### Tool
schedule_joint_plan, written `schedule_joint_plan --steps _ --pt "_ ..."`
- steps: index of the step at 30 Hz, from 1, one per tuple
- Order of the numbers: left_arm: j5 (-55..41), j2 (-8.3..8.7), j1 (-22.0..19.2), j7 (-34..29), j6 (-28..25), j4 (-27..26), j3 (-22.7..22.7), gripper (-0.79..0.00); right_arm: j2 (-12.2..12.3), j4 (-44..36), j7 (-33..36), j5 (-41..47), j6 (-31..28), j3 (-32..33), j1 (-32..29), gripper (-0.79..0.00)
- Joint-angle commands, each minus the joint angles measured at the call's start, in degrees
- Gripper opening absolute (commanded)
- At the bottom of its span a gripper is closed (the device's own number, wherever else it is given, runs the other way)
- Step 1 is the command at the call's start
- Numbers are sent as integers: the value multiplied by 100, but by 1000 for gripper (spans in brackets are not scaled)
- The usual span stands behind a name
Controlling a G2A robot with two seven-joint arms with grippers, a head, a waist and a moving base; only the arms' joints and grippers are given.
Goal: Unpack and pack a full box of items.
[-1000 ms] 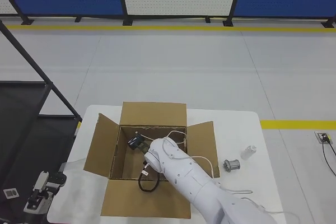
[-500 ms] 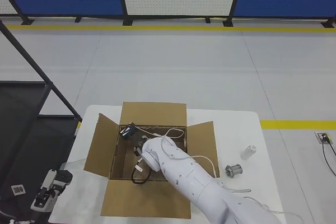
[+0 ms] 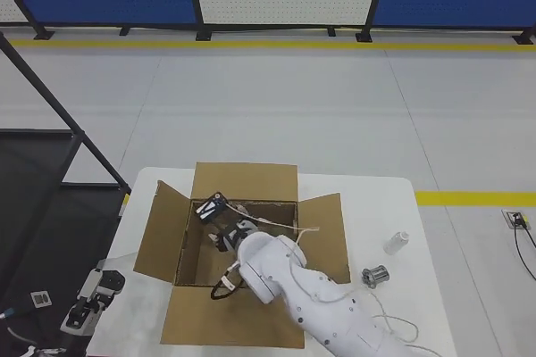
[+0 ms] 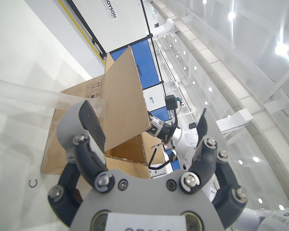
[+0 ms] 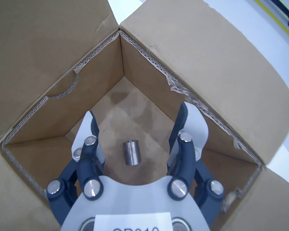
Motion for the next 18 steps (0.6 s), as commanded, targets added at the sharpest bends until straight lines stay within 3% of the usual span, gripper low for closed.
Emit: schedule_joint_plan --steps 1,10,18 --pt "13 -1 4 13 2 -6 2 0 206 -1026 133 -477 -133 384 -664 0" --pt "117 -2 -23 2 77 -38 93 0 684 -3691 56 -2072 100 1630 -3132 0" --pt "336 2 -118 -126 175 -135 317 0 925 -5561 -265 -2509 178 2982 -5342 0"
